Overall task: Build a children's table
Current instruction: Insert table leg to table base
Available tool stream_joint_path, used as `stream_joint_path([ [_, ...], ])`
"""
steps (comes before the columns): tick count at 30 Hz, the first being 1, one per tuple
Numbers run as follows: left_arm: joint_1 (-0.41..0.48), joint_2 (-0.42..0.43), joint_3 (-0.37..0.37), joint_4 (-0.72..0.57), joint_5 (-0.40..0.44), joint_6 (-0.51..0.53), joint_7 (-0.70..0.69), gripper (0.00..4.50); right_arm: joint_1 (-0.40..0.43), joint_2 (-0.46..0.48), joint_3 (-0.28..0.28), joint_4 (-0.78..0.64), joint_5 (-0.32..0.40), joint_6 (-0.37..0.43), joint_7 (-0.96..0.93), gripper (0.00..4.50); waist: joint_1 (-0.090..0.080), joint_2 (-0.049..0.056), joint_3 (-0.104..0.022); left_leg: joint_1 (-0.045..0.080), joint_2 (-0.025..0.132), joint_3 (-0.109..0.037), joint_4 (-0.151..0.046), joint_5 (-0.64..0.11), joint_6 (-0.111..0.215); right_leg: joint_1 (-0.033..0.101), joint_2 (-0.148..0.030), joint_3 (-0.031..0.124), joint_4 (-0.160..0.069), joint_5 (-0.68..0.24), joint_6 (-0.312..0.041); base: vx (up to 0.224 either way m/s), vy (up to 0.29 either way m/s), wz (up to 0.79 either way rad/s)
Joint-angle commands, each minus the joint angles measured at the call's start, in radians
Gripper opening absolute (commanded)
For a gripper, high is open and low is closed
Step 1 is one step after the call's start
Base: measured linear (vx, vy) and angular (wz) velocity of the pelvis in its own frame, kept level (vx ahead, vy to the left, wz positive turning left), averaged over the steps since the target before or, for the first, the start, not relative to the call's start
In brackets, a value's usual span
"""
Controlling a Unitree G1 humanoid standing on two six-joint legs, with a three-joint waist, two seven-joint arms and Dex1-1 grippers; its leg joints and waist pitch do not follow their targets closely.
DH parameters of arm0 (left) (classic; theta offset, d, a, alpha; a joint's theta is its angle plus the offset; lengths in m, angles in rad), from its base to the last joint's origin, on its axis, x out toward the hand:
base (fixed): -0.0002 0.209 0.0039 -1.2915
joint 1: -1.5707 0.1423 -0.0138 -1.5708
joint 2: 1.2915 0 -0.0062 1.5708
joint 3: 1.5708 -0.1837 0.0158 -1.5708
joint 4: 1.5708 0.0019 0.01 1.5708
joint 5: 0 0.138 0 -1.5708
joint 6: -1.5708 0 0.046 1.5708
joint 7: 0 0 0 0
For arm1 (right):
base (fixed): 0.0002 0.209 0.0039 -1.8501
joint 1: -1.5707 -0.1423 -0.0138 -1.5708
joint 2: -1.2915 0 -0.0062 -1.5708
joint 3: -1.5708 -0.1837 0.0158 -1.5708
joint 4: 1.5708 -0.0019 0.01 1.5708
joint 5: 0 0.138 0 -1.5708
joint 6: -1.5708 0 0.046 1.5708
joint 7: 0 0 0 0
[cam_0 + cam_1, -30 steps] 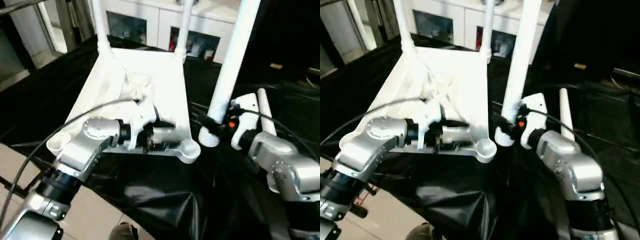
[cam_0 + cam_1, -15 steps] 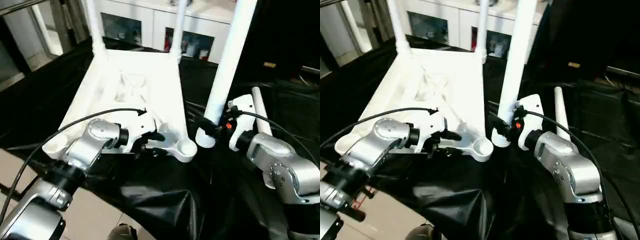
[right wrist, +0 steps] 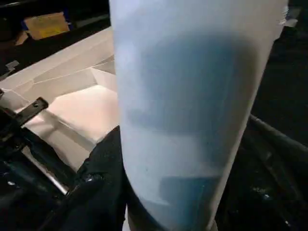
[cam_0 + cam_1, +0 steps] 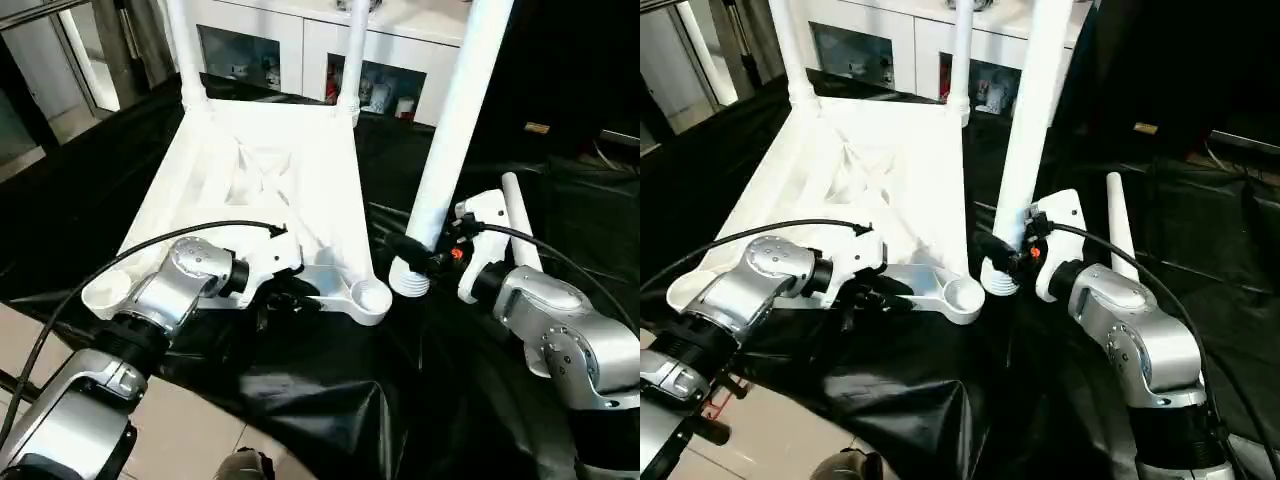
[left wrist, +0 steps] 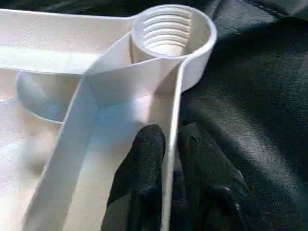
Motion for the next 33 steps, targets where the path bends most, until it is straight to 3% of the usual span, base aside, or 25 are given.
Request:
stream_joint_path([
  [1, -0.01, -0.001, 0.01, 0.008, 0.004, -0.005, -0.022, 0.47, -0.007, -0.004, -0.008, -0.03, 0.021, 0.007, 0.011, 1.9, 0.002, 0.01, -0.084, 0.046, 0.055, -0.036, -0.082, -0.412, -0.097, 0.022, -0.079, 0.04, -0.085, -0.35, -0.19, 0.0, 0.0, 0.0],
  [8, -0.008, -0.026, 0.034, 0.021, -0.011, -0.006, -0.029, 0.01, -0.031, 0.01, 0.015, -0.007, 0.027, 0.009, 0.036, 1.9, 0.001, 0.01, -0.087, 0.043, 0.054, -0.033, -0.08, -0.377, -0.087, 0.026, -0.079, 0.04, -0.081, -0.296, -0.204, 0.0, 0.0, 0.0],
  [12, -0.002, -0.05, 0.051, 0.001, -0.039, 0.016, -0.034, 0.0, -0.052, 0.028, 0.048, 0.056, 0.011, -0.01, 0.069, 1.9, -0.001, 0.009, -0.086, 0.042, 0.054, -0.033, -0.079, -0.369, -0.081, 0.026, -0.079, 0.04, -0.079, -0.298, -0.211, 0.0, 0.0, 0.0],
  [19, 0.001, -0.092, 0.061, 0.014, -0.005, 0.0, 0.041, 0.0, -0.073, 0.033, 0.09, 0.119, -0.007, -0.025, 0.106, 1.9, 0.001, 0.005, -0.082, 0.043, 0.055, -0.032, -0.08, -0.377, -0.076, 0.023, -0.08, 0.04, -0.086, -0.337, -0.194, 0.0, 0.0, 0.0],
  [25, 0.002, -0.114, 0.081, -0.007, -0.013, 0.019, 0.055, 0.0, -0.094, 0.043, 0.097, 0.177, -0.034, -0.056, 0.11, 1.9, -0.003, 0.007, -0.079, 0.042, 0.054, -0.035, -0.08, -0.394, -0.073, 0.021, -0.083, 0.04, -0.093, -0.394, -0.182, 0.0, 0.0, 0.0],
  [33, 0.023, -0.114, 0.091, -0.064, -0.03, 0.051, 0.035, 0.0, -0.094, 0.06, 0.084, 0.235, -0.051, -0.096, 0.108, 1.9, -0.004, 0.013, -0.082, 0.039, 0.055, -0.033, -0.082, -0.372, -0.061, 0.023, -0.078, 0.039, -0.086, -0.322, -0.198, 0.0, 0.0, 0.0],
])
